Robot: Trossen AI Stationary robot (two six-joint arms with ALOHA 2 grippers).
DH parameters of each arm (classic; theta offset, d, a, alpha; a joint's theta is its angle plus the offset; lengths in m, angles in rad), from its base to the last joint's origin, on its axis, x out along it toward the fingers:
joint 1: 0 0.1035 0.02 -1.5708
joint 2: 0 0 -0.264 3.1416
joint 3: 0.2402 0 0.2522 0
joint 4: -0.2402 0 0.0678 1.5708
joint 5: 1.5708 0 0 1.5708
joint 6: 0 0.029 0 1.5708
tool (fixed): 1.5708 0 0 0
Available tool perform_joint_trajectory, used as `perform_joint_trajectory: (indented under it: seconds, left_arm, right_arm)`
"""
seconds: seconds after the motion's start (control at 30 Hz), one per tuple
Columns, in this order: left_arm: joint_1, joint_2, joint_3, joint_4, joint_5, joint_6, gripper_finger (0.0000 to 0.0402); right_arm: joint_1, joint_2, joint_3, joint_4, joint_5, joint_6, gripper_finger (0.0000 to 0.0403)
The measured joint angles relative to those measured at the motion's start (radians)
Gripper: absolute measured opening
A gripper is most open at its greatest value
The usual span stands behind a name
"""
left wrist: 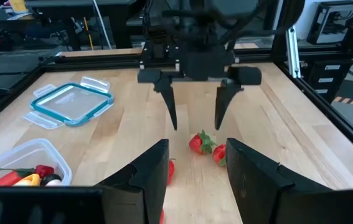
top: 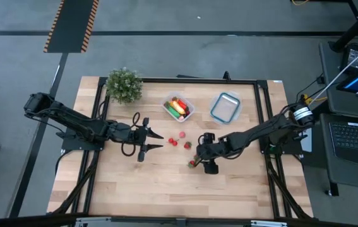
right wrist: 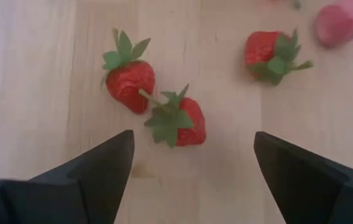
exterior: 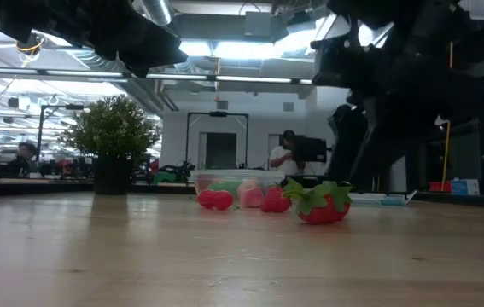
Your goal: Pick and placing Produce into tupperware
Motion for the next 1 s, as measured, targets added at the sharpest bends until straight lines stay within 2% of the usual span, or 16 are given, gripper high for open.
perform_joint_trajectory:
  seconds: [0.17, 0.47, 1.0]
  left_arm:
    - [0.000, 0.000, 0.000, 0.000, 0.000, 0.000, 0.0151]
    - [0.000, 0.000, 0.000, -0.007, -0.001, 0.000, 0.0151]
    - [0.000, 0.000, 0.000, -0.026, -0.002, 0.000, 0.0151]
  right_arm:
    - [0.000, 0.047, 0.000, 0.043, -0.035, 0.000, 0.0331]
    - [0.000, 0.094, 0.000, 0.125, -0.035, 0.005, 0.0331]
    - [0.000, 0.129, 0.000, 0.113, -0.032, 0.071, 0.0331]
